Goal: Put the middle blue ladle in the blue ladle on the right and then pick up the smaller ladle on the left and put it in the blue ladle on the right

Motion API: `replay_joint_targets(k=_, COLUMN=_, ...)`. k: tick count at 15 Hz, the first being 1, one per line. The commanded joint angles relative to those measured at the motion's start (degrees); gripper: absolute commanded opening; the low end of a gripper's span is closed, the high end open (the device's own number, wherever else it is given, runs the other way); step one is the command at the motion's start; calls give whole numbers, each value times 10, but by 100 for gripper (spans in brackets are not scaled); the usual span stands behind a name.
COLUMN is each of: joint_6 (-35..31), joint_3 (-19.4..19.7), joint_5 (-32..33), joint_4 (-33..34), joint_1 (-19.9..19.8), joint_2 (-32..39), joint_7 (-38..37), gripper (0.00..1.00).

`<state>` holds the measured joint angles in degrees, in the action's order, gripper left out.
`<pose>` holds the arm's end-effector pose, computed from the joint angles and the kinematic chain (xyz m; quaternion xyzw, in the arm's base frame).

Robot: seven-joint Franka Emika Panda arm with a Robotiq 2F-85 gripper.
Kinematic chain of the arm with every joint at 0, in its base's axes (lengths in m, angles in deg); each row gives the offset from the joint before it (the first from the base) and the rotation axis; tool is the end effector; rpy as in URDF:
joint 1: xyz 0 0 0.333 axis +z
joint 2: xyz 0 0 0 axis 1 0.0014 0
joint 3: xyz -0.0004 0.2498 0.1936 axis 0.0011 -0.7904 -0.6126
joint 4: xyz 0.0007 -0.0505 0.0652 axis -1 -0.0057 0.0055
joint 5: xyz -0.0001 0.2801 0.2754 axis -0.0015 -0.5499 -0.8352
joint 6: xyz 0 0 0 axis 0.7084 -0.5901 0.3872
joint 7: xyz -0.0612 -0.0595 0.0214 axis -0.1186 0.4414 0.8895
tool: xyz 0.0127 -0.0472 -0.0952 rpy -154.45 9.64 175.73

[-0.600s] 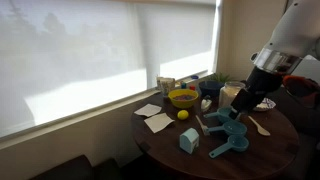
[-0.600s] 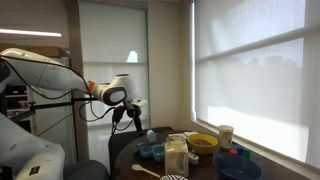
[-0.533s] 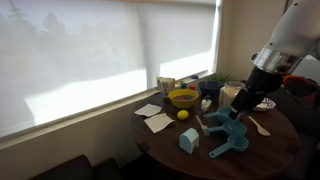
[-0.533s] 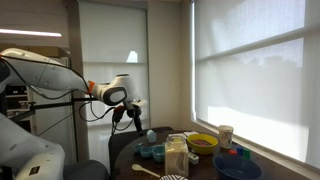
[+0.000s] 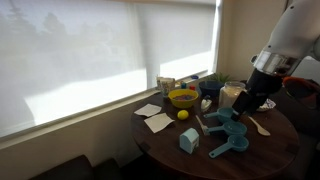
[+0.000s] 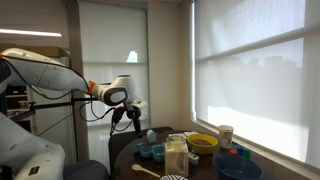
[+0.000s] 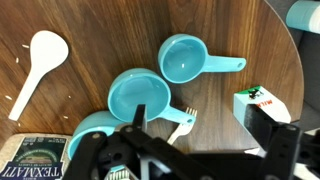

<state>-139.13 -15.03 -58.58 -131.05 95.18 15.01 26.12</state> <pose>0.3517 0.1431 0.4763 -0.9810 0.1334 -0.1217 0.0707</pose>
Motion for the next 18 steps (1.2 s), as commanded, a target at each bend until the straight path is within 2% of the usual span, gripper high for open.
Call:
replay_joint_targets(k=1, joint_6=12, joint_3=5, joint_5=2, joint_4=1, joint_1=2, joint_2=4, joint_7=-2, gripper=100)
replay_joint_targets(k=11, joint_6=12, joint_3=3, joint_5=10, joint_4=3, joint_1=1, joint_2=10, joint_7=3, gripper=100)
replay_joint_targets(k=13, joint_6=39, joint_3=-1, joint_5=31, joint_4=3, joint_1=-17, joint_2=18, joint_7=-13, gripper=100)
replay_joint_targets(k=18, joint_6=79, joint_3=12, joint_5=48, joint_4=-8, joint_1=-29, joint_2=27, joint_7=-6, gripper=100)
